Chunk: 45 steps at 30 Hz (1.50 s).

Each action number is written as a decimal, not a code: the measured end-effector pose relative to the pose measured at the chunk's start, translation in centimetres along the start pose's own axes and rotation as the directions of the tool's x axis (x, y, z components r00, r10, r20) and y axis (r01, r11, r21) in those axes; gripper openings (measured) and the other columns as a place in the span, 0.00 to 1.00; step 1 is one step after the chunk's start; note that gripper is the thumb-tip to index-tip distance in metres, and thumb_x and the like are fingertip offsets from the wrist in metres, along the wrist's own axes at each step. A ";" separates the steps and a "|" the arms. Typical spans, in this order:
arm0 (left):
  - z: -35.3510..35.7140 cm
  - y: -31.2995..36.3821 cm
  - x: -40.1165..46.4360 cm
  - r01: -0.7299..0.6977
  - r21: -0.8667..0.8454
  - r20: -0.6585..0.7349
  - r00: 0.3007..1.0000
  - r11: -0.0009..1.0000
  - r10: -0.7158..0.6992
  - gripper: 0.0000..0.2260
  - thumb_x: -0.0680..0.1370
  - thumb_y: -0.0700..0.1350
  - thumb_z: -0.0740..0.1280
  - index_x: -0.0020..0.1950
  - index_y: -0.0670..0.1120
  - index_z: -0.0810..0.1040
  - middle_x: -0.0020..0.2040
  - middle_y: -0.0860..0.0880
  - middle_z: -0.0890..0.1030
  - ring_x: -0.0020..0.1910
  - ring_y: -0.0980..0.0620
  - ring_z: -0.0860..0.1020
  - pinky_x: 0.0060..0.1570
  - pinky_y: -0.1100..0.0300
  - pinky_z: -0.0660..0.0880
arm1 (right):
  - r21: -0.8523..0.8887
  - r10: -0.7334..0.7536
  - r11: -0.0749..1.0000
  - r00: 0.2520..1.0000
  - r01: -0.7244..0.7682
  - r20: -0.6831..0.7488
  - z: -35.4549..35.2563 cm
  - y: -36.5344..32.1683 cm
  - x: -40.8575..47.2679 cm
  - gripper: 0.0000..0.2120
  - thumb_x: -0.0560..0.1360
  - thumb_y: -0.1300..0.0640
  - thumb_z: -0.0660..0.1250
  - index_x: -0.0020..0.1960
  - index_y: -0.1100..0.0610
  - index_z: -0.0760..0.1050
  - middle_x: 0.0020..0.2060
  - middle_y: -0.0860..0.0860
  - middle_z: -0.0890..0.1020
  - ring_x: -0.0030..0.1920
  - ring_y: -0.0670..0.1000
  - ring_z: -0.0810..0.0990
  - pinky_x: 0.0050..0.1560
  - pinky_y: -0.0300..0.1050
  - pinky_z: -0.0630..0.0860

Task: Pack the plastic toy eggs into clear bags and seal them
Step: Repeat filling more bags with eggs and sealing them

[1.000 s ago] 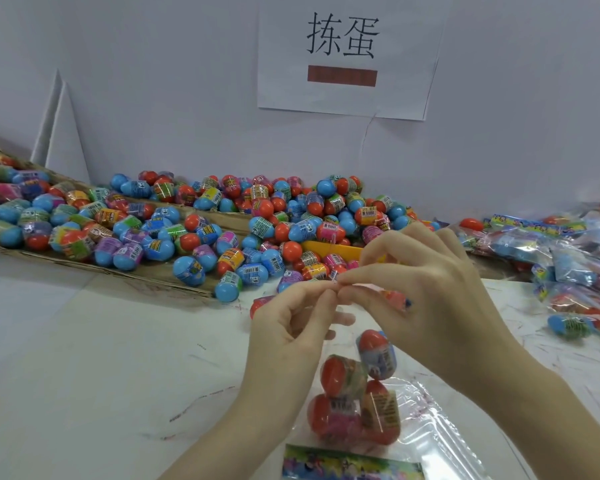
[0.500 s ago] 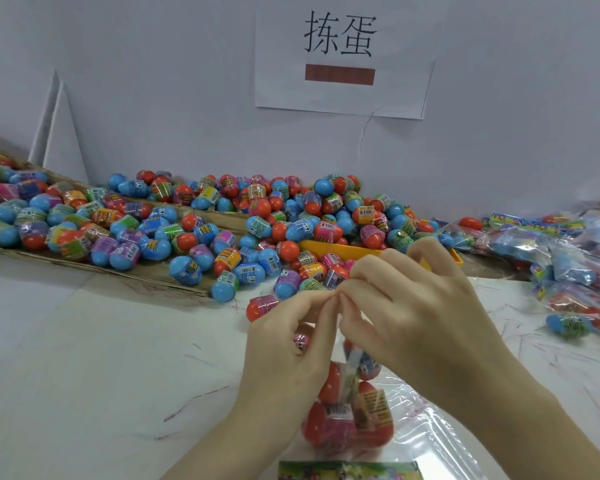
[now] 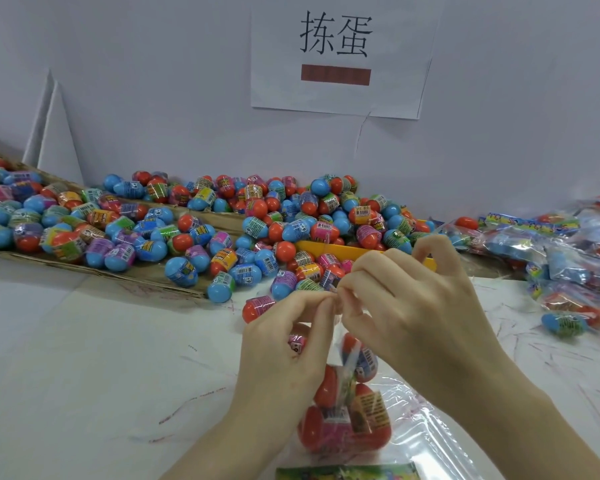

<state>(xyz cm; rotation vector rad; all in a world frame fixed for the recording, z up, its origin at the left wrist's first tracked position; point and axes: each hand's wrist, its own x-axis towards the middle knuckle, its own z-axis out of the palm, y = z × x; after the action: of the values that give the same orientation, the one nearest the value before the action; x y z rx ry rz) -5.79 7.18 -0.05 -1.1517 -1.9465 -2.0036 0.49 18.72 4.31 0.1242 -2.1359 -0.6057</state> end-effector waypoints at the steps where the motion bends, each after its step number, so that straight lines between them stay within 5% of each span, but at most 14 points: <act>1: 0.0 0.0 0.0 -0.002 -0.003 0.000 1.000 1.000 0.002 0.06 0.70 0.55 0.59 0.40 0.58 0.76 0.37 0.66 0.80 0.36 0.66 0.77 0.35 0.75 0.71 | -0.009 0.016 1.000 1.000 -0.016 -0.007 0.0 0.1 0.0 0.15 0.76 0.57 0.59 0.33 0.55 0.77 0.30 0.49 0.78 0.30 0.50 0.75 0.43 0.46 0.63; 10: 0.2 0.0 -0.1 0.038 -0.020 -0.012 0.999 0.999 -0.038 0.06 0.69 0.56 0.60 0.39 0.59 0.75 0.38 0.66 0.80 0.39 0.66 0.78 0.36 0.76 0.72 | 0.068 0.201 0.978 0.978 -0.197 -0.050 0.3 -0.3 0.0 0.11 0.73 0.57 0.61 0.33 0.55 0.76 0.30 0.48 0.78 0.30 0.51 0.75 0.44 0.46 0.62; 23: 0.4 0.1 -0.2 0.118 -0.055 -0.023 0.993 0.991 -0.120 0.14 0.66 0.61 0.57 0.41 0.55 0.76 0.42 0.65 0.81 0.41 0.65 0.80 0.41 0.73 0.75 | 0.216 0.384 0.887 0.912 -0.408 0.143 0.2 -0.7 0.1 0.13 0.73 0.53 0.56 0.35 0.54 0.75 0.33 0.47 0.79 0.34 0.50 0.76 0.44 0.45 0.60; 26: 0.2 -0.1 -0.2 0.153 -0.150 -0.036 0.986 0.977 -0.160 0.12 0.68 0.57 0.59 0.43 0.52 0.77 0.42 0.61 0.83 0.39 0.61 0.82 0.38 0.69 0.77 | 0.313 0.524 0.739 0.801 -0.597 0.290 0.0 1.1 -0.1 0.09 0.75 0.53 0.57 0.38 0.50 0.71 0.35 0.43 0.76 0.37 0.47 0.72 0.43 0.43 0.55; 30: 0.2 -0.2 0.0 0.171 -0.213 -0.056 0.981 0.962 -0.187 0.10 0.70 0.53 0.60 0.43 0.50 0.77 0.41 0.58 0.84 0.38 0.59 0.82 0.33 0.70 0.75 | 0.340 0.681 0.437 0.553 -0.833 0.480 0.2 5.9 -1.8 0.10 0.76 0.55 0.58 0.42 0.58 0.76 0.33 0.47 0.75 0.34 0.48 0.70 0.43 0.52 0.68; 33: 0.4 -0.2 -0.1 0.183 -0.228 -0.059 0.978 0.956 -0.201 0.10 0.70 0.53 0.60 0.43 0.49 0.76 0.40 0.57 0.84 0.37 0.58 0.82 0.32 0.70 0.75 | 0.060 0.811 0.388 0.372 -0.920 0.452 0.3 9.6 -4.5 0.13 0.77 0.56 0.58 0.41 0.63 0.77 0.33 0.56 0.76 0.34 0.55 0.71 0.40 0.49 0.67; 37: 0.2 -0.5 0.1 0.205 -0.221 -0.100 0.968 0.954 -0.231 0.10 0.70 0.53 0.60 0.43 0.50 0.76 0.39 0.56 0.84 0.36 0.58 0.82 0.30 0.69 0.75 | -0.315 0.908 0.345 0.230 -0.884 0.351 0.2 12.0 -7.7 0.13 0.77 0.55 0.60 0.43 0.61 0.79 0.39 0.60 0.78 0.42 0.60 0.75 0.56 0.62 0.69; 39: 0.2 -0.6 0.1 0.204 -0.207 -0.102 0.968 0.957 -0.229 0.10 0.70 0.53 0.59 0.44 0.51 0.76 0.40 0.56 0.84 0.36 0.57 0.82 0.31 0.68 0.76 | -0.297 0.898 0.357 0.237 -0.886 0.372 -0.2 12.3 -7.9 0.09 0.74 0.55 0.67 0.51 0.57 0.80 0.51 0.61 0.78 0.52 0.63 0.74 0.57 0.67 0.67; 41: 0.2 -0.6 0.1 0.202 -0.194 -0.093 0.970 0.960 -0.223 0.10 0.70 0.53 0.60 0.44 0.51 0.76 0.40 0.56 0.84 0.37 0.57 0.82 0.33 0.67 0.77 | -0.213 0.881 0.386 0.291 -0.897 0.372 -0.1 12.3 -7.6 0.20 0.67 0.61 0.74 0.59 0.57 0.77 0.58 0.61 0.73 0.58 0.64 0.70 0.59 0.68 0.65; 43: 0.2 -0.6 0.0 0.199 -0.181 -0.086 0.972 0.963 -0.217 0.10 0.69 0.53 0.60 0.43 0.52 0.76 0.40 0.57 0.84 0.37 0.57 0.82 0.32 0.67 0.76 | -0.124 0.855 0.478 0.429 -0.870 0.291 -0.2 11.7 -7.1 0.30 0.63 0.73 0.72 0.62 0.57 0.74 0.59 0.61 0.70 0.60 0.62 0.67 0.60 0.67 0.64; 45: 0.2 -0.6 0.0 0.196 -0.184 -0.089 0.973 0.963 -0.214 0.10 0.69 0.54 0.60 0.43 0.52 0.76 0.40 0.57 0.84 0.37 0.57 0.82 0.31 0.68 0.76 | 0.071 0.803 0.487 0.478 -0.871 0.357 -0.9 11.2 -6.2 0.39 0.61 0.79 0.67 0.65 0.49 0.71 0.63 0.55 0.69 0.62 0.54 0.66 0.62 0.60 0.67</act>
<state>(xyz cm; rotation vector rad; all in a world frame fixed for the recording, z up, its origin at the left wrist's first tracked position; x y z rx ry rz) -6.06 7.44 -0.50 -0.8818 -1.9399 -2.3296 6.38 30.08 5.35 -0.9251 -2.1767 0.2775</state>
